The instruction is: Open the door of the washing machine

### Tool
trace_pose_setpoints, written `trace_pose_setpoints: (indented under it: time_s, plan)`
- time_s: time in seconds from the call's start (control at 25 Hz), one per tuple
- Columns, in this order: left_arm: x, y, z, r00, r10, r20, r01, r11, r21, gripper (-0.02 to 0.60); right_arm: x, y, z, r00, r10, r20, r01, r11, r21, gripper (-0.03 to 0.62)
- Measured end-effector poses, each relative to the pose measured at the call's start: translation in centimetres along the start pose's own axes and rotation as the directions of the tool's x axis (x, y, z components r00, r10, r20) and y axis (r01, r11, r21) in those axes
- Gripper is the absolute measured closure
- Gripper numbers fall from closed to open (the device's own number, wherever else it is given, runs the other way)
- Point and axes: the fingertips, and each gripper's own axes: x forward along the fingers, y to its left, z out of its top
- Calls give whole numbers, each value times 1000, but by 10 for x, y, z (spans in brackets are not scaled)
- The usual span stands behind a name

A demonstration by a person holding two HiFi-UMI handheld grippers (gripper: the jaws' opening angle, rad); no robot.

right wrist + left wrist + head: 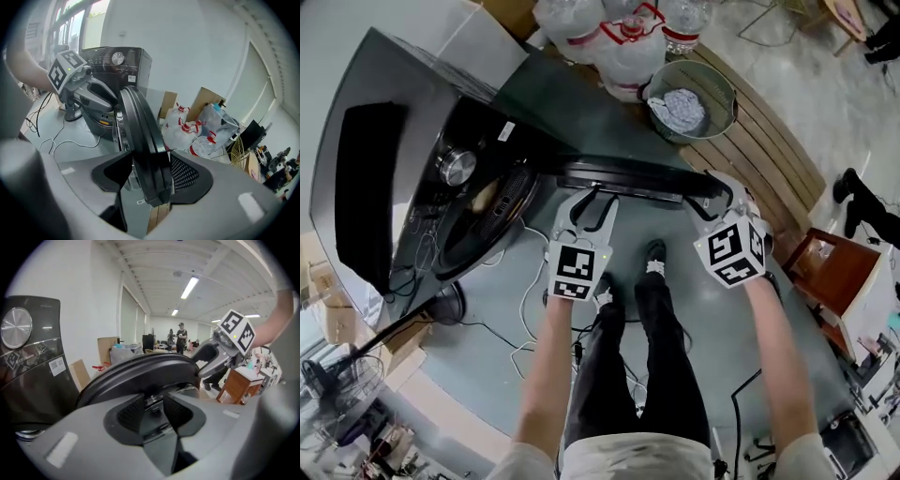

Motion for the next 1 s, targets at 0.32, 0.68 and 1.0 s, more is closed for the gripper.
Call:
trace_pose_setpoints:
  time_s: [0.32, 0.68, 1.0]
  plan:
    - [23, 15, 15, 996, 87, -1, -87, 993, -74, 408, 17, -48, 18, 1000, -13, 18, 13, 1000, -18, 367]
    - [37, 36, 30, 987, 159, 12, -156, 979, -130, 410, 40, -93, 44, 997, -47, 54, 47, 999, 0, 373]
    - [30, 61, 25, 973, 230, 5, -225, 955, -194, 410, 61, -121, 66, 994, -67, 87, 63, 997, 47, 388]
